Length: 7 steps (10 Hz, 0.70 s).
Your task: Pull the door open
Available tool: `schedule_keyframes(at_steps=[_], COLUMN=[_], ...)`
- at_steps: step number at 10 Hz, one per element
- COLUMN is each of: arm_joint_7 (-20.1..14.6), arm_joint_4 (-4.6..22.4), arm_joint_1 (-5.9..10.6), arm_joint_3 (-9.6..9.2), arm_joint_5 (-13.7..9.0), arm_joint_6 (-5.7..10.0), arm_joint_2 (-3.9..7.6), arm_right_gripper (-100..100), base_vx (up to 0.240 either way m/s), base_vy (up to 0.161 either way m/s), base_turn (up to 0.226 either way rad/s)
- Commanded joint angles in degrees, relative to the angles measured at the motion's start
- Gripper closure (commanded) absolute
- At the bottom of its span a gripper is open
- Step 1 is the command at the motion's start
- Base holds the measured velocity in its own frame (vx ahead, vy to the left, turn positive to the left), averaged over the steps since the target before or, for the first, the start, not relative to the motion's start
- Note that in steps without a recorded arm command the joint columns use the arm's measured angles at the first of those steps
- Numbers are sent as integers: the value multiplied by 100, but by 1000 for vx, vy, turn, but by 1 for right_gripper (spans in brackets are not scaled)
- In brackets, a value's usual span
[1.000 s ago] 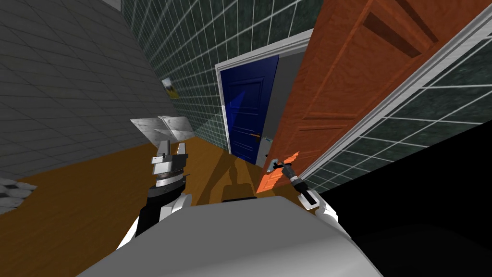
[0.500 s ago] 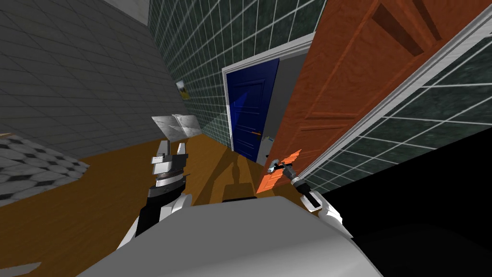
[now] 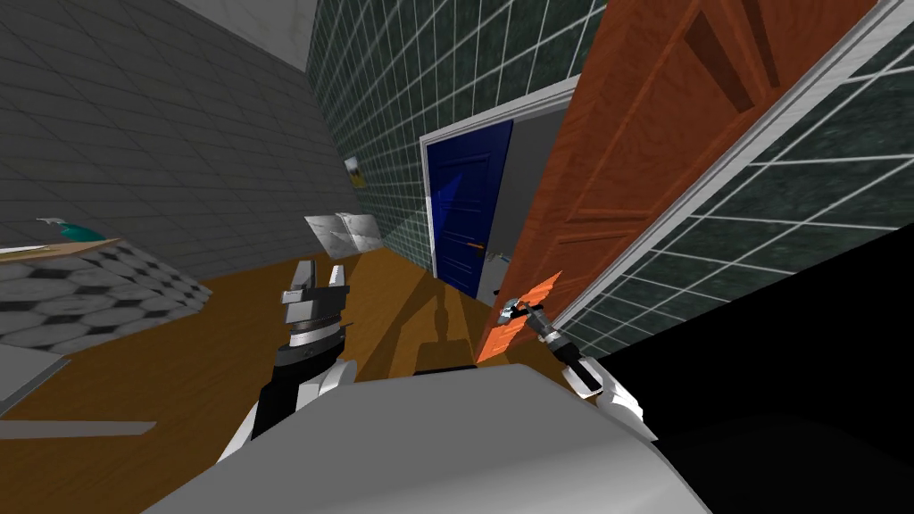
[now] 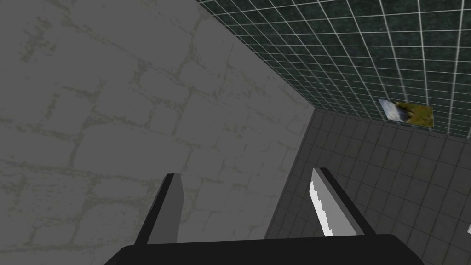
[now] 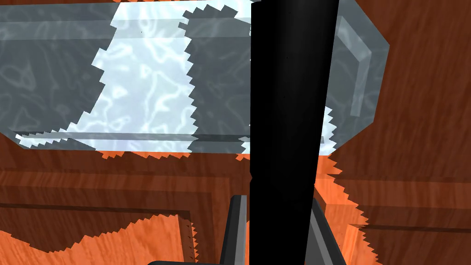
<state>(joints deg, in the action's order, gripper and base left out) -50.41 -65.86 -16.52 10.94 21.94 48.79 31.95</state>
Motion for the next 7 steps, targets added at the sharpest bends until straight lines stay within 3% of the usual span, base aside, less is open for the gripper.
schedule_keyframes(at_steps=[1, 7], arm_joint_7=[-22, -108], arm_joint_4=[51, 253], arm_joint_1=[6, 29], arm_joint_3=[0, 2], arm_joint_5=[14, 71], arm_joint_6=[88, 431], arm_joint_2=[27, 133], arm_right_gripper=[100, 100], base_vx=[-117, -194], base_vy=[-37, -89], base_turn=[148, 140])
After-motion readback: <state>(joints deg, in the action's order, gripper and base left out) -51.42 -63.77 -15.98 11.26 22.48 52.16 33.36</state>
